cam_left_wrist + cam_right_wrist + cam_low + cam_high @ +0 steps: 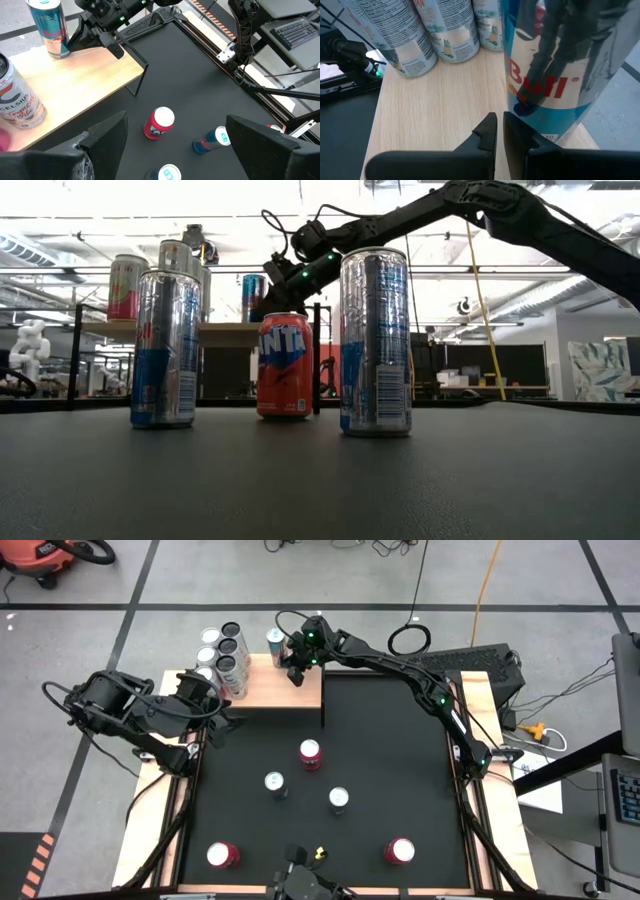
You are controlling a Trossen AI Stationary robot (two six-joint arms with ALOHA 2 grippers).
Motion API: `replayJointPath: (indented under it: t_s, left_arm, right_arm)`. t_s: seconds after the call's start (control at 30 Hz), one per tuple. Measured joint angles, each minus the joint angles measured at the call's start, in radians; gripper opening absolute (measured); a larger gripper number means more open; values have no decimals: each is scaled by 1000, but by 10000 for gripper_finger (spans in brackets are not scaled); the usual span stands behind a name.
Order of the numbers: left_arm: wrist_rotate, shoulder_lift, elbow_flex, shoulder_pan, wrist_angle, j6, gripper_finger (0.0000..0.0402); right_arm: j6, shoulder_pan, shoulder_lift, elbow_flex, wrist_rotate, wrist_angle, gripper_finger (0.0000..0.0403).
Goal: Place canned beverage on shelf
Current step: Put the top right blue soda can on the shelf
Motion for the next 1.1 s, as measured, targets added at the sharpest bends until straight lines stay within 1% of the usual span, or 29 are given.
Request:
replayJointPath:
  t_s: [0.2,0.33,0.47,0.53,0.63,0.67,0.87,1.1]
  left_arm:
    - [0,0,0,0,0,-3,338]
    - [-1,2,0,0,0,-3,338]
    - [-5,10,0,0,0,2,338]
    - [-5,13,0,0,0,9,338]
    - [-5,13,0,0,1,23,338]
    - [-5,13,0,0,1,23,338]
    - [-5,12,0,0,1,23,338]
    - [-5,12,0,0,1,23,338]
  right_arm:
    - [-13,0,-33,0,-4,-50,10]
    - [-50,-4,-78,0,-3,-139,10]
    - [-70,-15,-81,0,5,-193,10]
    - [-67,-22,-80,0,12,-192,10]
    - [-70,-25,-81,0,79,-181,10]
    - [-71,-28,-81,0,83,-174,10]
    - [-36,-36,-63,0,75,-108,10]
    - [-26,-36,-51,0,74,-83,10]
